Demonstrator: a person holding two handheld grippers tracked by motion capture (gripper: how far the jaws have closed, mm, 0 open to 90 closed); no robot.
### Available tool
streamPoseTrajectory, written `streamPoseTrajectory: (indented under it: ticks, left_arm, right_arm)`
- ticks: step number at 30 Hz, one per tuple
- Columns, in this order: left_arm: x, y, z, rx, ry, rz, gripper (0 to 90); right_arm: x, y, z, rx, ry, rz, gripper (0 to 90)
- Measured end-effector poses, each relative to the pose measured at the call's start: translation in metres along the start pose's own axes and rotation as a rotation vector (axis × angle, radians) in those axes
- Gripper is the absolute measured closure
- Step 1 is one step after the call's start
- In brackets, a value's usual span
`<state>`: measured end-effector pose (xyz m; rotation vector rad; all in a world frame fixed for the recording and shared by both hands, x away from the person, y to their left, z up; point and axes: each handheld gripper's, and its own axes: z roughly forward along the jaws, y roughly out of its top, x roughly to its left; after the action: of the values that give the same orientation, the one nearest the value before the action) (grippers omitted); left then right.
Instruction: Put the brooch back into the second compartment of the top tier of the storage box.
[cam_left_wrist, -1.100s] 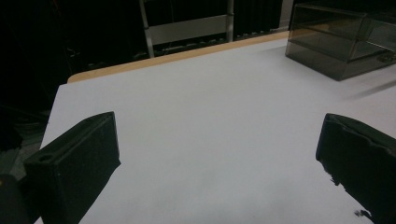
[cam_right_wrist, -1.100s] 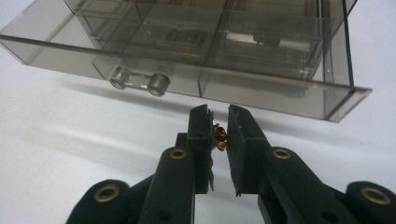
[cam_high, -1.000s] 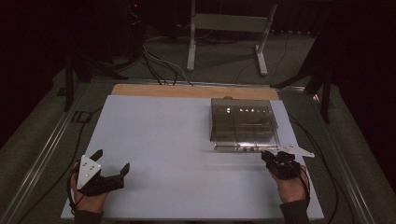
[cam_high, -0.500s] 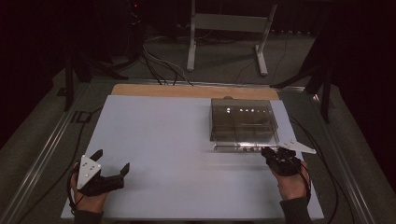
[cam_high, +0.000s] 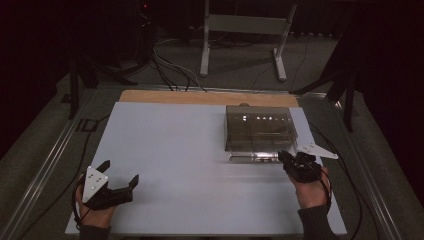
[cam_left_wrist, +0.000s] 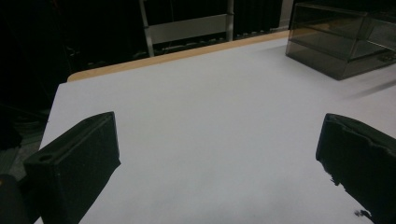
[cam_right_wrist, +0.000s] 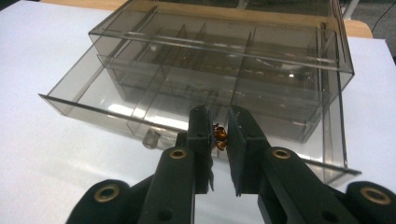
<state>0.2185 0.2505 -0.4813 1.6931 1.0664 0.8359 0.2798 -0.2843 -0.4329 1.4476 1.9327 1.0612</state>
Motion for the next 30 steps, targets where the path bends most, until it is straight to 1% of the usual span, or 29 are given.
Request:
streamPoseTrajectory:
  ticks: [12,20,30]
  left_arm:
    - [0.000,0.000,0.000,0.001,0.000,0.000,0.2]
    - [0.000,-0.001,0.000,0.003,-0.001,0.000,0.2]
    - [0.000,-0.001,0.001,0.004,-0.002,-0.001,0.2]
  right_arm:
    - [0.004,0.012,0.005,-0.011,0.004,-0.008,80.8]
    - [0.004,0.015,0.009,-0.019,0.004,0.002,80.7]
    - [0.005,0.019,0.014,-0.021,0.008,0.001,80.7]
